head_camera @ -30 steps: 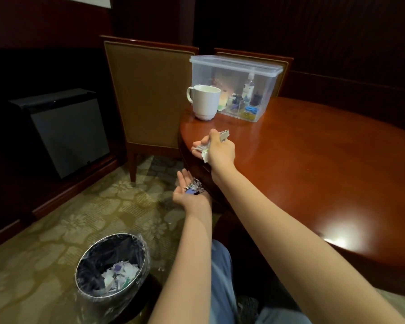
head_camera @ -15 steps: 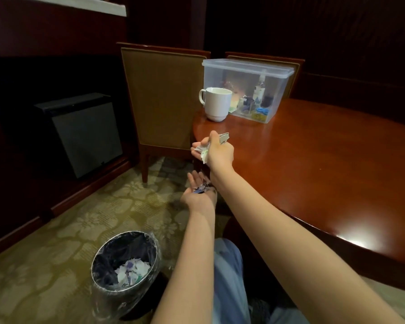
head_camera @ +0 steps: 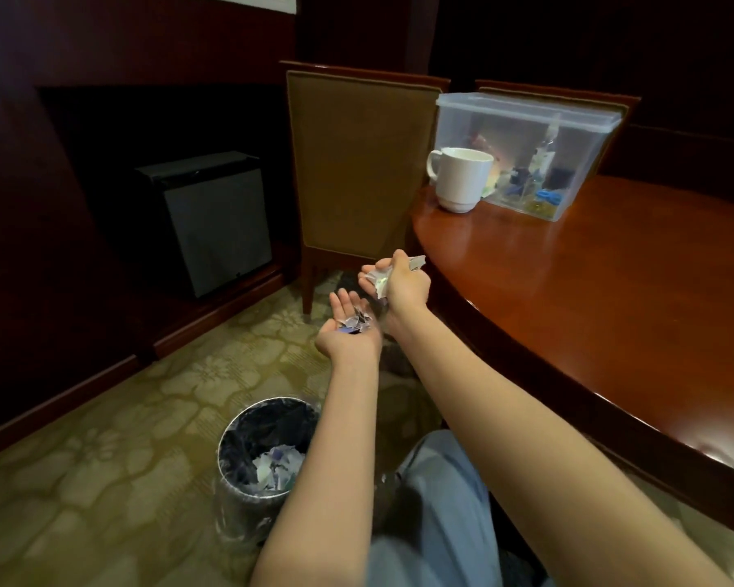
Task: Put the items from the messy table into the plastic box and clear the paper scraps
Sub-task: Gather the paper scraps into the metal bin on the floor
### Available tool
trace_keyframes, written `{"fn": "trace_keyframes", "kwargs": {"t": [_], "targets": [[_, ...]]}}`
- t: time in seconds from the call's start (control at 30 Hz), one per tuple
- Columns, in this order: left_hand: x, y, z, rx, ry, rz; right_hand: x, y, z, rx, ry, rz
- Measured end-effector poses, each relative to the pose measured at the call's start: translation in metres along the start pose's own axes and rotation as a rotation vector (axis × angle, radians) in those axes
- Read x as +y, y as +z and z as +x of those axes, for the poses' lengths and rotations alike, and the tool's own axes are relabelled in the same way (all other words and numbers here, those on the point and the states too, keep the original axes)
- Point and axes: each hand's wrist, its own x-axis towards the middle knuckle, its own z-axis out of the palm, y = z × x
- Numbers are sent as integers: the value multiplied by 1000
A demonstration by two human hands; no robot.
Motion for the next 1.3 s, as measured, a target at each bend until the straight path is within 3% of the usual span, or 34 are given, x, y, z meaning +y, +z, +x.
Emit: {"fn": "trace_keyframes", "kwargs": {"t": [0.23,0.53,0.83,1.3], "targets": [[46,0,19,23,107,87,53,29,7,-1,181,30],[105,-30,68,217,236,256,146,50,29,5,225,-267],[154,-61,103,458,195,575,213,58,39,72,480,-323],[175,-81,145,686,126,752,245,45,65,73,821,-240]]}}
